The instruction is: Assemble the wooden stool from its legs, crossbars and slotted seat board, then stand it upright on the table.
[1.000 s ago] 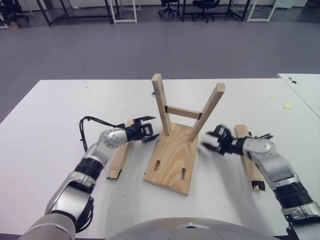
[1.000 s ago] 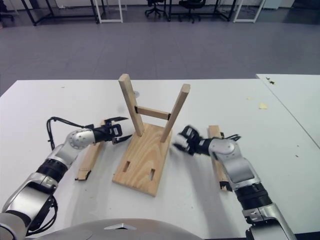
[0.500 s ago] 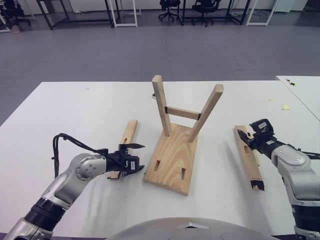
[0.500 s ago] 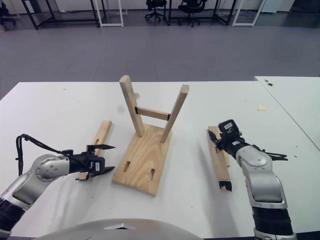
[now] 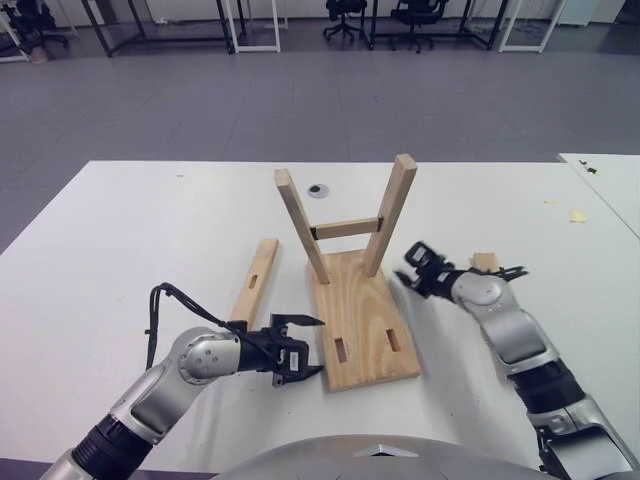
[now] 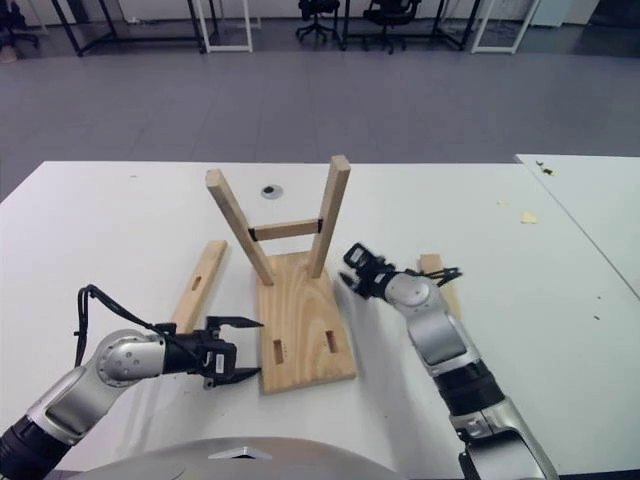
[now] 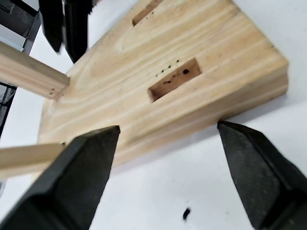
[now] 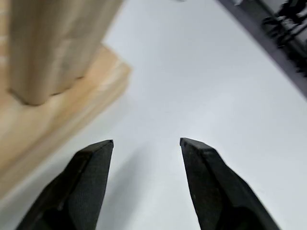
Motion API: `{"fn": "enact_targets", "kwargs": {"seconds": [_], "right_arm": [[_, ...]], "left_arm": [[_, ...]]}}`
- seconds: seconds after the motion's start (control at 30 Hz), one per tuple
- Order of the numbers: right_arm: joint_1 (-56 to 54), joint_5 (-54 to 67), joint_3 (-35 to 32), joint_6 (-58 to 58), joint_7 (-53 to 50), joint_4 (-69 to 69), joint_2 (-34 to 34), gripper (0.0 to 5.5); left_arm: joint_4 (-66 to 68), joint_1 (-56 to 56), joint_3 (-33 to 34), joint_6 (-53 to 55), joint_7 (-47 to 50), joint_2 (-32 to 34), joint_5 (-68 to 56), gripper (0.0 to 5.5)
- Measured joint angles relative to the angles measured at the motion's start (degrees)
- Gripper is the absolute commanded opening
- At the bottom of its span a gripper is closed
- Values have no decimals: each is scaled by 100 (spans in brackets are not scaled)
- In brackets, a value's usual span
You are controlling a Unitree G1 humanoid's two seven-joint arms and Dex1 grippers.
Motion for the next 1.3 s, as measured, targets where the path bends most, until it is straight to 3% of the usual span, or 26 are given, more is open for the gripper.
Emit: {"fn": "enact_targets", "kwargs": {"seconds": [0.17,0.27,0.4,0.57,1.13,1.3], "right_arm": [[595,253,-1898,77,-887,-879,144,260],[1194,578,-2600,41,-1071,-518,429,260],[1586,958,-2997,-122,-1100,-354,710,260],[1876,1001,-3071,-245,-1066,-211,680,260],[2150,1382,-2640,-374,-534,-44,619,260],[2054,1500,-2758,-691,-174,433,277,260]], "left_arm": [[-838,425,724,974,-8,87,-525,376],[-864,665,1193,1267,7,9,-1154,376],[-767,947,2104,1519,182,-495,-2504,376],[-652,1189,2659,1637,445,-747,-3017,376],[-425,1188,2479,1521,674,-841,-2727,376],[-417,1117,2509,1528,855,-965,-2751,376]]}}
